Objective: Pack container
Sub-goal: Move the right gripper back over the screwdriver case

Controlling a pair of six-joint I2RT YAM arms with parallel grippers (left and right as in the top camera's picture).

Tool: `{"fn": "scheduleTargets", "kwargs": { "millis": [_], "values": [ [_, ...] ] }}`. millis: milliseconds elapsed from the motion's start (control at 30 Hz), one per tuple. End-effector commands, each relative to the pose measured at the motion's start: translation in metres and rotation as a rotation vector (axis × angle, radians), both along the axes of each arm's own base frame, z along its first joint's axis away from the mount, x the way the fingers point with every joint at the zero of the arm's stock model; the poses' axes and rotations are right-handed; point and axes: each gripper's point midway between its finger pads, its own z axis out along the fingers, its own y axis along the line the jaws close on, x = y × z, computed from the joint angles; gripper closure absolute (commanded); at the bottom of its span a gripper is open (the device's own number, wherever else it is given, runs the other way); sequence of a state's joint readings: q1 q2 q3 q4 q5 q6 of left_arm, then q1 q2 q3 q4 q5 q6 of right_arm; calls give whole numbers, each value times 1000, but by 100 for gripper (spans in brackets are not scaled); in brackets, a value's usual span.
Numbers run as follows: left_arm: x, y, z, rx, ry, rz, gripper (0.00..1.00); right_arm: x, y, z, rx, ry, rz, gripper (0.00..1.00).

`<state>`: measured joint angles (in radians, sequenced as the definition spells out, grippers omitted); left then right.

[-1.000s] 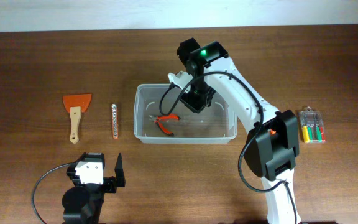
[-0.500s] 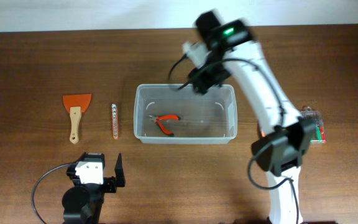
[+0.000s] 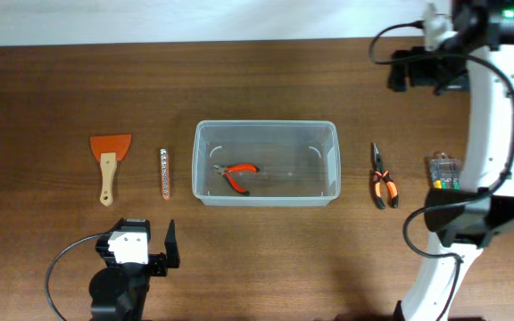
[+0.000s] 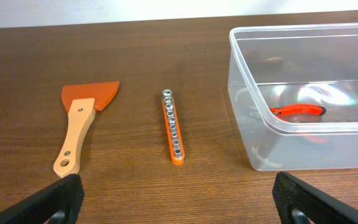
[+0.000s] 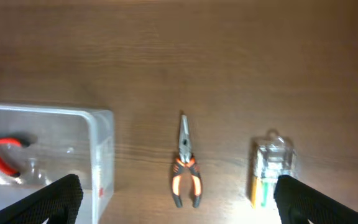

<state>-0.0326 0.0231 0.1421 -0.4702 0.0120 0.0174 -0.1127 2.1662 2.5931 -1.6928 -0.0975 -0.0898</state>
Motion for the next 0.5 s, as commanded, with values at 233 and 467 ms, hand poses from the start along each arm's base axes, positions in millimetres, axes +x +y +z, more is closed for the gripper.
{"fn": "scheduleTargets", "kwargs": {
  "millis": [233,467],
  "values": [
    [0,-3,-2,-6,-1,-14,1,-43,-34,-73,-99,297,-52,1],
    [0,-3,-2,-6,-1,-14,1,-35,-88,-84,-125,240,-77,1]
  ]
}}
